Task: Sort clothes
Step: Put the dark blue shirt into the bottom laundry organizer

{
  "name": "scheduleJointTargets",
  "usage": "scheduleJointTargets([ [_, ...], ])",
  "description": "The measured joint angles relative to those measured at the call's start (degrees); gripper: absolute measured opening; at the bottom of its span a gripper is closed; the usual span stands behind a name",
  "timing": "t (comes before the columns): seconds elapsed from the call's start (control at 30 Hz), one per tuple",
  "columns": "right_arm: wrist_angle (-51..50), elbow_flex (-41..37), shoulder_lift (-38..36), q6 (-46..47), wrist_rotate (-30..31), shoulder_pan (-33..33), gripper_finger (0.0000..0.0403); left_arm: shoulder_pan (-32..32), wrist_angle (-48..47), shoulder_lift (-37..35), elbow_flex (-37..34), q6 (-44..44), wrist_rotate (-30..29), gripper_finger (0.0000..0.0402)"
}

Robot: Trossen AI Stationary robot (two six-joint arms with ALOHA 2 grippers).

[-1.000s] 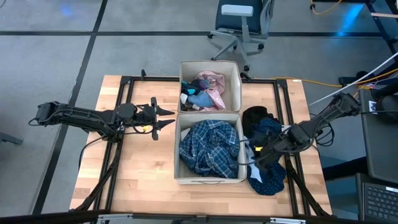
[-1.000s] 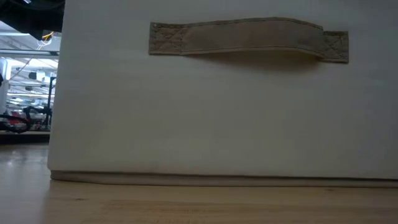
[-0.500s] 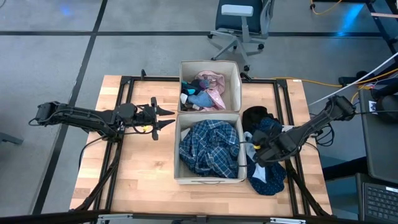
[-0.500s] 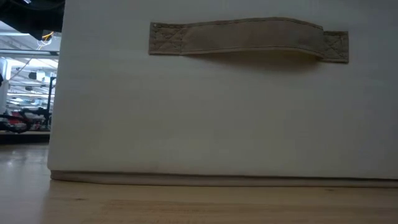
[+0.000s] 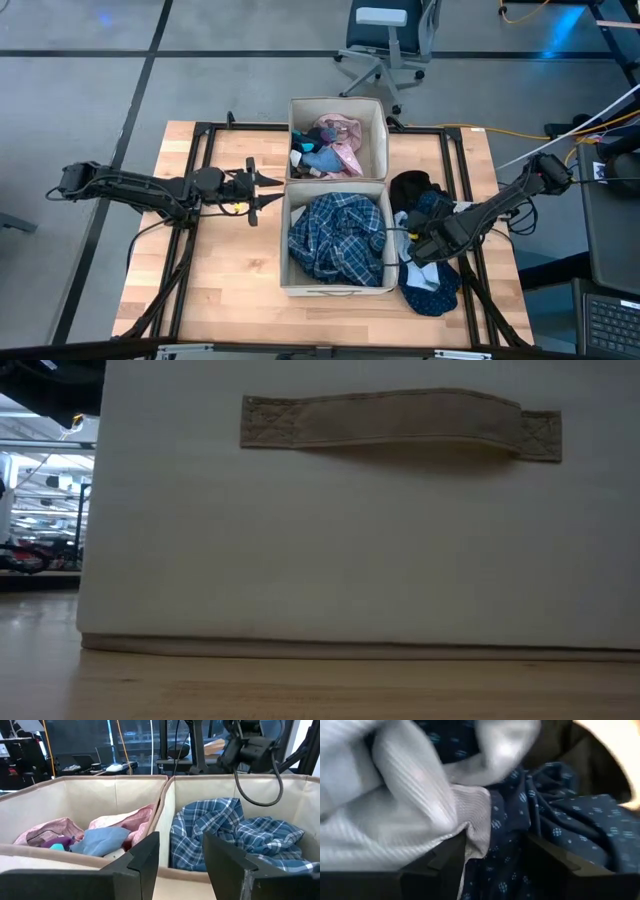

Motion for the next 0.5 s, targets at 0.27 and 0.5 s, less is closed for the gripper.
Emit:
scheduleJointTargets([
  [0.27, 10.85, -9.7, -0.15, -0.04, 1.12, 0.04, 0.0134, -0.02, 2.81, 2.47, 0.0, 0.49, 0.0, 0.0139],
  [0.5, 10.08, -9.55, -0.02, 0.46, 2.39, 0.04, 0.0018, -0.02, 2.74, 2.54, 0.0, 0.26, 0.0, 0.0139],
])
